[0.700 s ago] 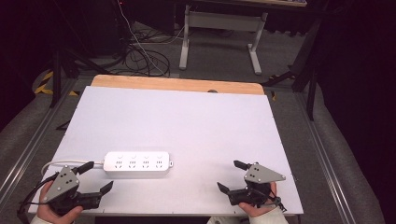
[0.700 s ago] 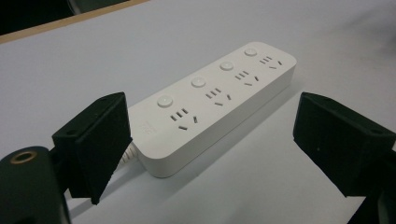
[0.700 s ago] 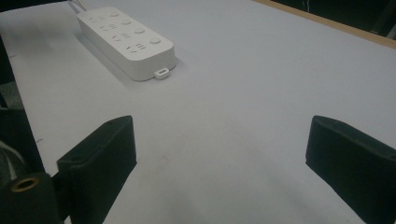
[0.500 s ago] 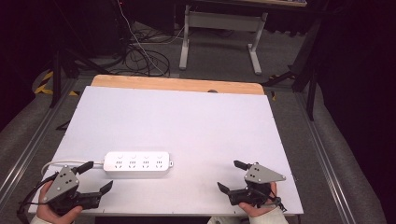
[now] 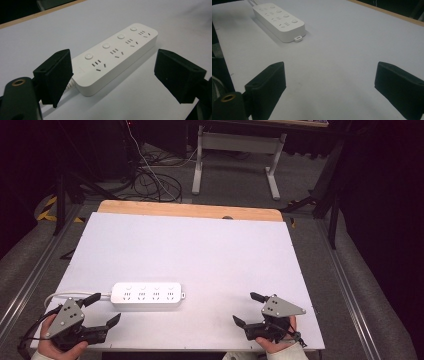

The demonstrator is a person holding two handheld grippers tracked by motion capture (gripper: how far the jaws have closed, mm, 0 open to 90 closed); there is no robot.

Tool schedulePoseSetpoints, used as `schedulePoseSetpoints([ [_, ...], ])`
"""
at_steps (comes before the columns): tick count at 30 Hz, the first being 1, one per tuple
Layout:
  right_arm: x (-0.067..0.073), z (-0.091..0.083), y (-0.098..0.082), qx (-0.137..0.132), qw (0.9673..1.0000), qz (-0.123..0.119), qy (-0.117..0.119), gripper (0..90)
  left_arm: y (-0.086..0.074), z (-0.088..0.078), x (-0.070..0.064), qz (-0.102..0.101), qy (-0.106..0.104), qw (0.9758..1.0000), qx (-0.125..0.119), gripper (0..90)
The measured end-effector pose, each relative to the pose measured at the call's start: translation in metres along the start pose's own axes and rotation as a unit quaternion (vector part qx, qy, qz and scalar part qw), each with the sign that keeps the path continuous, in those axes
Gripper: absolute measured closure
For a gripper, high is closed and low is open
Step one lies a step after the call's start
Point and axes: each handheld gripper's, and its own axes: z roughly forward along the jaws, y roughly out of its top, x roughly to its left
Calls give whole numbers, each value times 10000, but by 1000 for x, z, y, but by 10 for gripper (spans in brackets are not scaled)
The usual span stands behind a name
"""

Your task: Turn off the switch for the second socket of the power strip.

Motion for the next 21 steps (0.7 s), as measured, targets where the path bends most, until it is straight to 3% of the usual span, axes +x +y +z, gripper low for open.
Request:
schedulePoseSetpoints([
  [8, -1, 0, 0, -10, 10000, 29, 18, 106, 4, -3, -1, -123, 20, 9999, -6, 160],
  [13, -1, 2, -1, 3, 10000, 50, 31, 106, 11, -8, 3, -332, -169, 9992, -167, 192],
  [16, -2, 2, -1, 2, 10000, 72, 25, 106, 15, -9, 3, -285, -133, 9994, -156, 194],
  [18, -2, 3, -1, 4, 10000, 79, 43, 106, 20, -8, 1, -112, -8, 9999, -70, 194],
  [21, -2, 4, -2, 16, 9999, 91, 40, 106, 25, -6, 1, -122, -9, 9999, -40, 192],
])
